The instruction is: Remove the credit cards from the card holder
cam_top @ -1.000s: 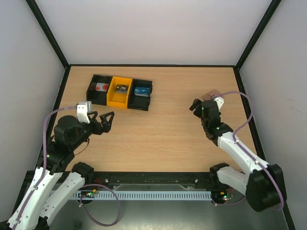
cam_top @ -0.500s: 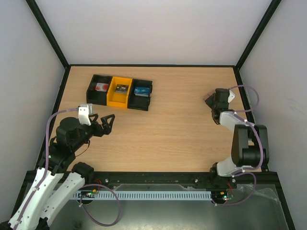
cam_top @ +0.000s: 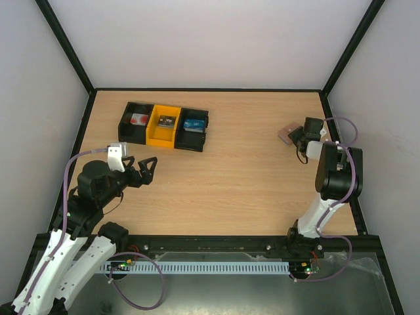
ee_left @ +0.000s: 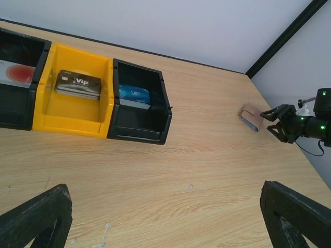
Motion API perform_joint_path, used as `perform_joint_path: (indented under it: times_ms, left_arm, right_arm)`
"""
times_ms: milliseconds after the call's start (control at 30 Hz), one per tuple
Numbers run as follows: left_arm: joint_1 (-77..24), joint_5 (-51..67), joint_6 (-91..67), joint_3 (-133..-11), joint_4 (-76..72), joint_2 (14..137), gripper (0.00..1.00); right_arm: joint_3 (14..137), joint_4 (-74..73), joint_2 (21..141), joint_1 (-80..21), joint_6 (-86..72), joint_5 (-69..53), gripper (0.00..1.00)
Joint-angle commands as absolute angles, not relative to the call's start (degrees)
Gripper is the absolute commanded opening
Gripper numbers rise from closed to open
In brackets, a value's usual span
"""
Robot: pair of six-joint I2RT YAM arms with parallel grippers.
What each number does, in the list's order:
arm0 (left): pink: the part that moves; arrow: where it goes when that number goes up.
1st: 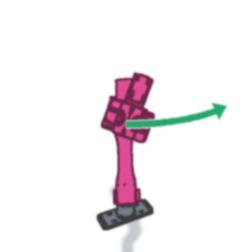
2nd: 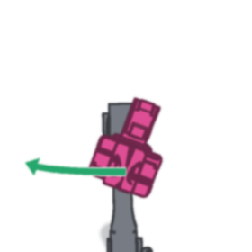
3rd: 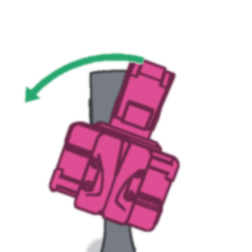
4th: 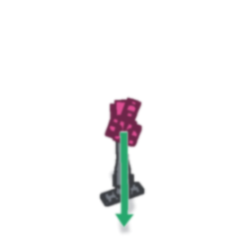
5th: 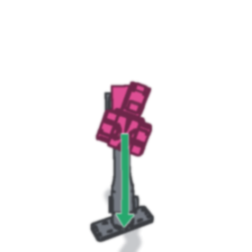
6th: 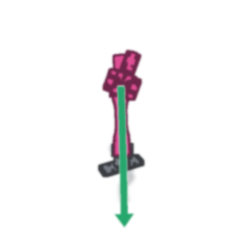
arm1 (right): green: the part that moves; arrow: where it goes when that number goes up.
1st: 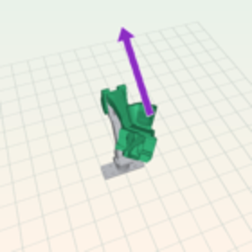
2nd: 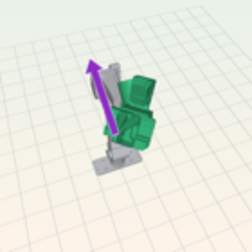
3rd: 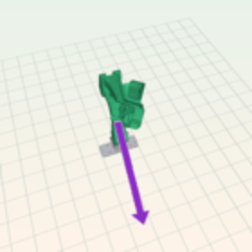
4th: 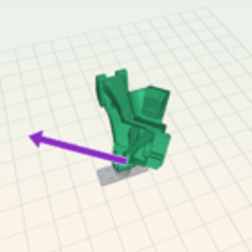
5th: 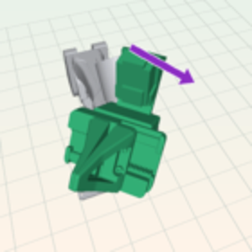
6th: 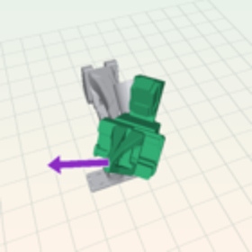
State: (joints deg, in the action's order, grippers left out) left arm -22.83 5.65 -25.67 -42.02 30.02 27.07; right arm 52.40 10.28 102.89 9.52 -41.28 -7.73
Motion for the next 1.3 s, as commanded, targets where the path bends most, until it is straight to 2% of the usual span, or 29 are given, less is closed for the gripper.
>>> perform_joint_path:
  times_ms: [0, 267, 767, 1000, 1267]
  left_arm:
    - [-22.59, 5.22, -25.4, -41.37, 30.14, 26.56, 1.0]
    - [-22.59, 4.6, -25.82, -41.23, 30.3, 25.58, 1.0]
    - [-22.63, 2.38, -26.72, -41.31, 30.98, 25.4, 1.0]
    - [-22.59, 2.49, -26.67, -41.38, 30.97, 25.79, 1.0]
    - [-22.59, 6.59, -25.7, -43.64, 31.46, 27.56, 1.0]
  right_arm:
    - [55.8, 10.83, 106.19, 9.76, -41.6, -10.83, 0.57]
    - [56.93, 10.3, 110.52, 9.76, -40.98, -14.43, 0.48]
    - [52.52, 9.04, 106.03, 9.52, -39.25, -18.03, 0.03]
    - [49.53, 8.5, 102.09, 7.58, -39.2, -19.73, 0.02]
    - [43.02, 7.02, 92.93, 0.46, -37.5, -20.57, 0.02]
